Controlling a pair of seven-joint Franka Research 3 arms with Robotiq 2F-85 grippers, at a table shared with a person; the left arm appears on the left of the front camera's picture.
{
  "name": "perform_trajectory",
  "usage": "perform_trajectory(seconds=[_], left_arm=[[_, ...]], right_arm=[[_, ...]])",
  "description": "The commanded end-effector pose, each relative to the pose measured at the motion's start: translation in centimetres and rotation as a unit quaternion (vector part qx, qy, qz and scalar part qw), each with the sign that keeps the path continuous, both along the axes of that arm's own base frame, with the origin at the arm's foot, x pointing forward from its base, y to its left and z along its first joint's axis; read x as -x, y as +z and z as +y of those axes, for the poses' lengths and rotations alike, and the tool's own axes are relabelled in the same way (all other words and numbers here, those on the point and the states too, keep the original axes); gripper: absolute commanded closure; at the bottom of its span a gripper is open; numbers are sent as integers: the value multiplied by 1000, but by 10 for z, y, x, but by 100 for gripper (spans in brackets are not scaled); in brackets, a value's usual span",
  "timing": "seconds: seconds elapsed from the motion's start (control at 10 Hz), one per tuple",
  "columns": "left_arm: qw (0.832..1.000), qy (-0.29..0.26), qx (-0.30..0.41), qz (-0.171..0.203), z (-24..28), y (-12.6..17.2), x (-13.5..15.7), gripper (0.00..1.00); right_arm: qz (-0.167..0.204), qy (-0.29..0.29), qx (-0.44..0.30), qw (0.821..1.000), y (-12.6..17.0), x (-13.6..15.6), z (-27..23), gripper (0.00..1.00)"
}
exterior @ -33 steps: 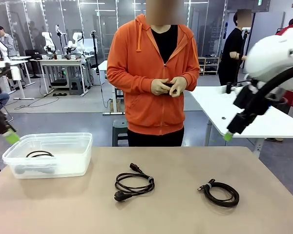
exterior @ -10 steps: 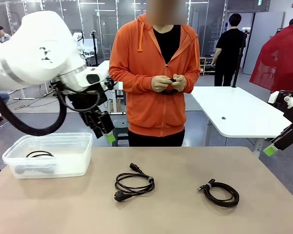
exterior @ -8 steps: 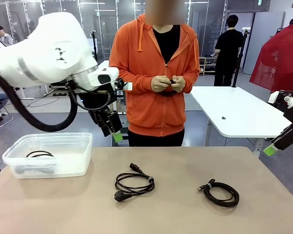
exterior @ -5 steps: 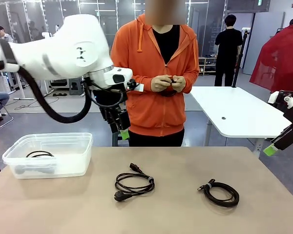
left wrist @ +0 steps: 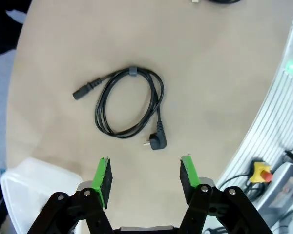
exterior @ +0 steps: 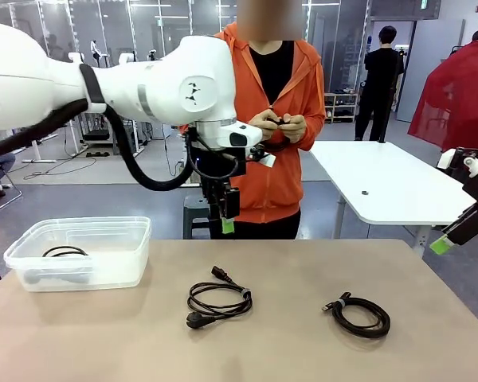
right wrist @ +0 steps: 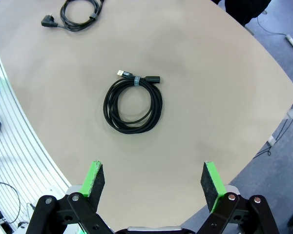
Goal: Organize and store the cables.
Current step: Place the Power Cable into the Organizing box.
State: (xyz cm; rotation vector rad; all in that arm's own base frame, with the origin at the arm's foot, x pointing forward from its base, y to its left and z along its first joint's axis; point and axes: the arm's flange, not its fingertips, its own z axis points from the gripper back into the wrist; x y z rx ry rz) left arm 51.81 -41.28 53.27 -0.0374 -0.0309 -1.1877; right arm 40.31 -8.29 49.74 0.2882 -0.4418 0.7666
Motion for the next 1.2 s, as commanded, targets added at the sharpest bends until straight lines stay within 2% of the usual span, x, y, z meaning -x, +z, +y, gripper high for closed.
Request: perform_trajectory(seconds=[0.0,0.3,0.4,0.5,0.6,1.0,1.1], left_arm=[[999,-50,-13,-13,-13,-1,-16,29],[997,-80,14,-10,-15,-13,-16,29],[995,-95,31,20,-9,-12,-14,29],[995,-91,28,11,1,-6,-9,29],[997,-78,9,-1,-15,-17,-13,29],[996,-83,14,4,-13,-16,-13,29],[999,-34,29,1,-22,-24,-15,29]], right_arm=[[5,-6,6,1000,1,0,0,0],[5,-6,6,1000,1,0,0,0],[5,-6,6,1000,1,0,0,0],[5,-6,6,1000,1,0,0,0],[5,-6,6,1000,1,0,0,0],[5,-6,6,1000,1,0,0,0],[5,-6,6,1000,1,0,0,0]])
